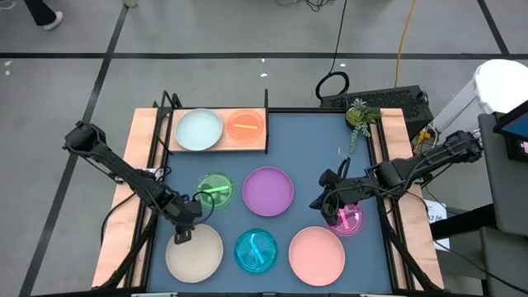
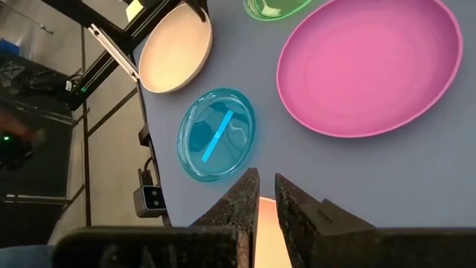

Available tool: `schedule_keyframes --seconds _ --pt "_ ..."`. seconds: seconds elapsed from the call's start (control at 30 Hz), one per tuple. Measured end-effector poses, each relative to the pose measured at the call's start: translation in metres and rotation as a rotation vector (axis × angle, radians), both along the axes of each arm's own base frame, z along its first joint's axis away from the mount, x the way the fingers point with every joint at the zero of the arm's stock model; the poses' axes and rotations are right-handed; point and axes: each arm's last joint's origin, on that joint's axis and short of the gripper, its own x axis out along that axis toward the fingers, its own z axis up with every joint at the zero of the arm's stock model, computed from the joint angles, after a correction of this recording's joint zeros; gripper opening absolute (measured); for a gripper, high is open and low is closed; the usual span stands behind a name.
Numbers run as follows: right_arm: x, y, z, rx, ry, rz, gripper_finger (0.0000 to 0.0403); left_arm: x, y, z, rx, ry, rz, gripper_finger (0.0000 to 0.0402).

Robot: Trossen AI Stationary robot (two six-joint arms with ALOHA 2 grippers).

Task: Place and stack plates onto a shelf
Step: Stack the white plate on top of the gray plate on the shelf

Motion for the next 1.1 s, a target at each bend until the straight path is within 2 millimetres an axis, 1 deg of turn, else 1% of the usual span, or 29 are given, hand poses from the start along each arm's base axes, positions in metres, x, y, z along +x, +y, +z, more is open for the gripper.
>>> schedule_keyframes --seconds 0.17,0.4,0.57,0.67,0.87,1.1 --pt "0.002 -0.006 0.0 0.0 -0.001 -0.027 0.0031 0.005 -0.002 0.024 -0.024 -0.023 0.097 0.001" --pt "0.001 -0.025 0.007 0.012 -0.031 -0.106 0.0031 0.009 -0.001 0.073 0.006 -0.082 0.213 0.001" --pt "0.001 -0.041 0.017 0.066 -0.106 -0.205 0.0031 0.012 0.004 0.104 0.034 -0.153 0.327 0.001" --pt "0.003 -0.049 0.024 0.066 -0.176 -0.227 0.0032 0.015 0.008 0.12 0.063 -0.201 0.401 0.001" --pt "0.008 -0.06 0.034 0.066 -0.284 -0.264 0.0032 0.024 0.021 0.143 0.092 -0.298 0.563 0.001" --pt "0.009 -0.065 0.037 0.043 -0.32 -0.267 0.0032 0.032 0.037 0.158 0.115 -0.363 0.734 0.001"
